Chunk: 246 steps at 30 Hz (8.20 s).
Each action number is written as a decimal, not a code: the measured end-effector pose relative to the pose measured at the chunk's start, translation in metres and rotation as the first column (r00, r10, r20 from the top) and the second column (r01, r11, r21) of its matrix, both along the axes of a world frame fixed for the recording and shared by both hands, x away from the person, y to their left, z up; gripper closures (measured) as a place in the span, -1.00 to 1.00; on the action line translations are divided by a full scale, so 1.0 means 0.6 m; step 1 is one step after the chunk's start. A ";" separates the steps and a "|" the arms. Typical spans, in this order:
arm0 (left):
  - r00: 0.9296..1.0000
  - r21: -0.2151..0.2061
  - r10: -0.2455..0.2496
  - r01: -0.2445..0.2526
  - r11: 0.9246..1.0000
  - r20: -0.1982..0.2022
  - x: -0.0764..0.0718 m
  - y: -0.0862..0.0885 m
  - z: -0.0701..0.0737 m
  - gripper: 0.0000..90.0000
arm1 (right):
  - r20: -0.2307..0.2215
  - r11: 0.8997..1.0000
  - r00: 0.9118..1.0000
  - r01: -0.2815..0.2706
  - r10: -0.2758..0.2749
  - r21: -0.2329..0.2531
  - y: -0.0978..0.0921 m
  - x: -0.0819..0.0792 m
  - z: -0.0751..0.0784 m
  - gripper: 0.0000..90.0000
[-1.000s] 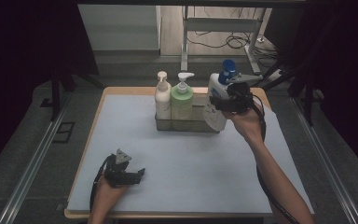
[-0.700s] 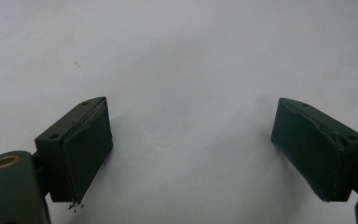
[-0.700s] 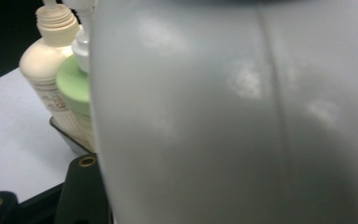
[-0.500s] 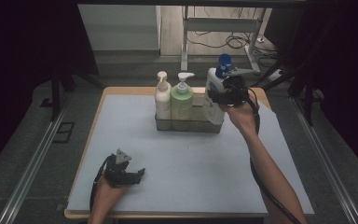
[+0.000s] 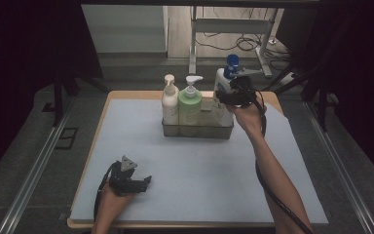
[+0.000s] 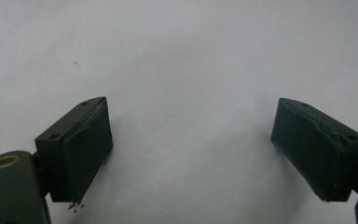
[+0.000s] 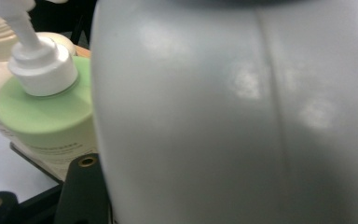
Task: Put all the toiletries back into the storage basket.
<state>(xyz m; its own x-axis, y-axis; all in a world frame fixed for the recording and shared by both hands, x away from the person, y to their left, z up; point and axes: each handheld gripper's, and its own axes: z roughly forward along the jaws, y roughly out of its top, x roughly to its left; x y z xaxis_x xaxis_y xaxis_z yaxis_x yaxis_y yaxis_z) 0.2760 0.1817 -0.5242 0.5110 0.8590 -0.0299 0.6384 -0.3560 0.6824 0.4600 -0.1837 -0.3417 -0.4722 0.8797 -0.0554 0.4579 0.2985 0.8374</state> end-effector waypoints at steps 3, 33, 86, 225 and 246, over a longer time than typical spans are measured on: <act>1.000 0.000 0.000 0.000 1.000 0.000 0.000 0.000 0.000 -0.73 | -0.004 1.000 1.000 0.006 -0.006 -0.008 0.004 0.005 -0.007 -0.11; 1.000 -0.002 0.001 -0.001 1.000 0.000 0.000 0.000 0.000 -0.73 | -0.082 0.999 0.997 0.002 -0.005 -0.037 0.018 0.012 -0.074 -0.10; 1.000 -0.001 0.002 -0.002 1.000 0.001 0.000 0.000 0.000 -0.73 | -0.111 0.998 0.993 -0.039 0.043 0.041 -0.031 -0.017 -0.119 -0.30; 1.000 -0.002 0.002 -0.002 1.000 0.000 0.000 0.000 0.000 -0.73 | -0.233 0.997 0.970 -0.075 0.074 0.008 -0.010 0.023 -0.196 0.90; 1.000 -0.002 0.001 -0.001 1.000 -0.002 0.000 0.000 0.000 -0.73 | -0.246 0.998 0.967 -0.066 0.069 0.023 -0.004 0.022 -0.192 1.00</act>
